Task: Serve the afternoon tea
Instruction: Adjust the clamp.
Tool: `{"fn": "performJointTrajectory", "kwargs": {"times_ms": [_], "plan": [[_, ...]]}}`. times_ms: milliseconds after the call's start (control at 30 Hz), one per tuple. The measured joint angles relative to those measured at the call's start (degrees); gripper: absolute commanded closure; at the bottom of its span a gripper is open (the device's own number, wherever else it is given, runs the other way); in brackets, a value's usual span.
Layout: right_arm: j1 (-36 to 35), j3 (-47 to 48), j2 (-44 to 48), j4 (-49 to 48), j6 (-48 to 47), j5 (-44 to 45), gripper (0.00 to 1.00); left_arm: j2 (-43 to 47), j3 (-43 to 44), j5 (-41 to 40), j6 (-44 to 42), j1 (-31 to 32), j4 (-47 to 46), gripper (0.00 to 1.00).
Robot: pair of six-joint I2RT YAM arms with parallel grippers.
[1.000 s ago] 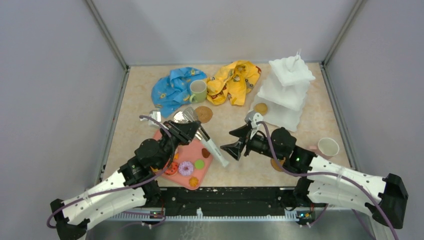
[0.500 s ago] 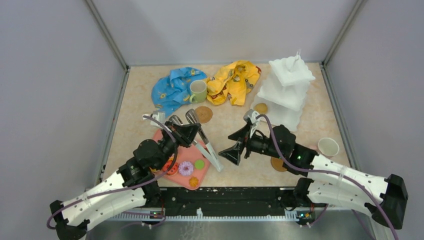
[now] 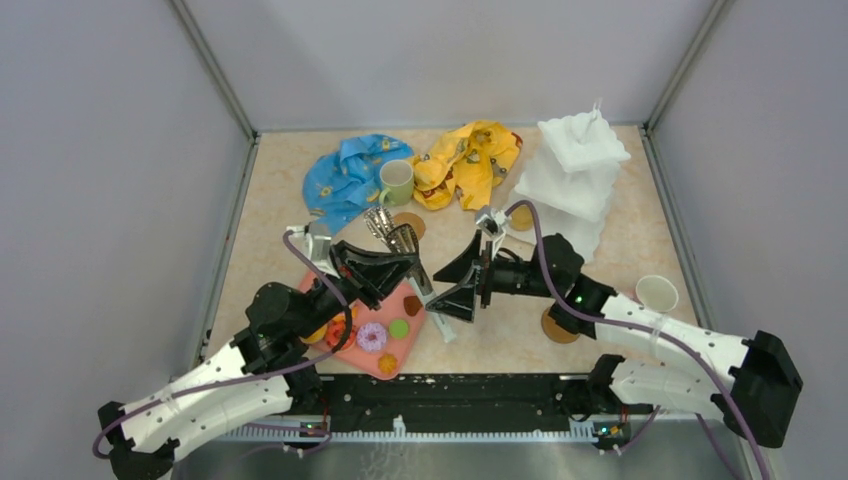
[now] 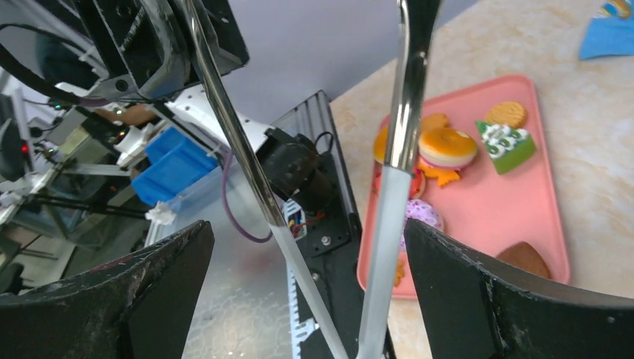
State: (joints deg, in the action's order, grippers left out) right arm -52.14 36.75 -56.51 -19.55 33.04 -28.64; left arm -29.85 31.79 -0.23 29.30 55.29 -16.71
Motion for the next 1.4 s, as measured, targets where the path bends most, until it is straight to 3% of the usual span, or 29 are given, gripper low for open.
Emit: {"fn": "performJointTrajectory", "kwargs": {"times_ms": [233,500,867,1067,1233,1333,1400], "plan": [[-0.13,-1.51,-2.38,-8.66,1.97,-4.44,0.01,-0.81,0.46,5.88,-1.18,0.00,-2.71,1.00],[-0.20,-2.27,-4.11,-11.32,2.08,-4.20,0.01,-0.55,0.46,7.76,-1.73,0.00,-6.69,1.00],[-0.35,-2.27,-6.86,-16.68,5.38,-6.60,0.21,-0.48,0.46,8.13,-2.91,0.00,-8.44,1.00],[-0.35,-2.27,-8.52,-18.45,7.10,-7.13,0.11,0.66,0.46,7.67,-3.65,0.00,-8.98,1.00],[-0.52,-3.41,-8.70,-19.80,7.78,-7.13,0.32,0.98,0.46,7.04,-4.09,0.00,-9.60,1.00],[-0.59,-3.82,-8.79,-21.22,8.31,-7.72,0.53,0.96,0.35,6.71,-4.44,0.00,-9.84,1.00],[-0.61,-4.04,-8.79,-22.58,8.20,-8.81,0.62,1.01,0.13,5.46,-4.74,-0.11,-10.40,1.00]]}}
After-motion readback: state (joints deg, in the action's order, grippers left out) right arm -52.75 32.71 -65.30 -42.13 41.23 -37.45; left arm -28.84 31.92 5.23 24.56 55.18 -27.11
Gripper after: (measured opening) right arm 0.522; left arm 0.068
